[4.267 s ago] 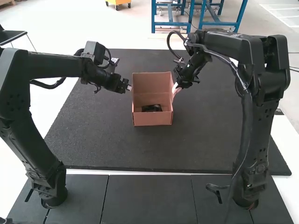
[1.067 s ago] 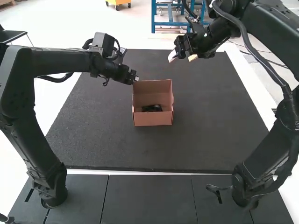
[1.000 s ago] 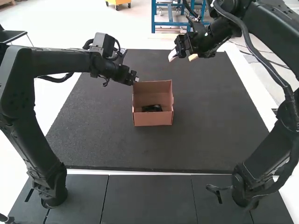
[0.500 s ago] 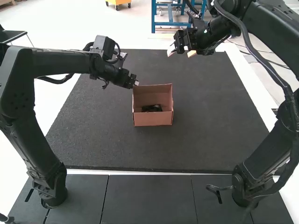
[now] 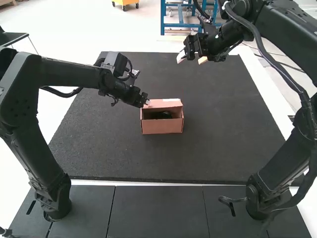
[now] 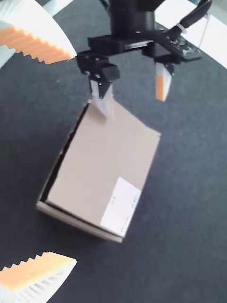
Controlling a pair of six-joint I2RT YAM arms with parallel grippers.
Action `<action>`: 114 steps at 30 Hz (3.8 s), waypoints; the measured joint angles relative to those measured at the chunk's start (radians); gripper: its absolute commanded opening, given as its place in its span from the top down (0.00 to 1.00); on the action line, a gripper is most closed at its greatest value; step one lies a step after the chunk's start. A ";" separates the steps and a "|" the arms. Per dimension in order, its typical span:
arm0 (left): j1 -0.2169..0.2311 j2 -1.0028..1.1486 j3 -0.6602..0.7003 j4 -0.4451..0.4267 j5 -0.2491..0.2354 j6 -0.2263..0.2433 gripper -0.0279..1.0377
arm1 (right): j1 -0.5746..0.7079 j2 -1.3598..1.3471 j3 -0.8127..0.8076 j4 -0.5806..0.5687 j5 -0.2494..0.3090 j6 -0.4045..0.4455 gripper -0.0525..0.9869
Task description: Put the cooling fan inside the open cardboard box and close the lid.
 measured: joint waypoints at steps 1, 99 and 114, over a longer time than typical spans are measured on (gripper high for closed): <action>-0.001 0.001 -0.003 0.003 0.000 0.000 0.06 | 0.000 0.000 0.000 0.000 -0.001 0.000 0.08; 0.556 -1.558 -1.070 0.430 0.207 -0.135 0.08 | -0.352 -0.896 -1.636 1.419 0.218 0.128 0.07; 0.556 -1.624 -1.069 0.259 0.213 0.026 0.07 | -0.516 -1.508 -1.690 1.103 0.084 0.102 0.07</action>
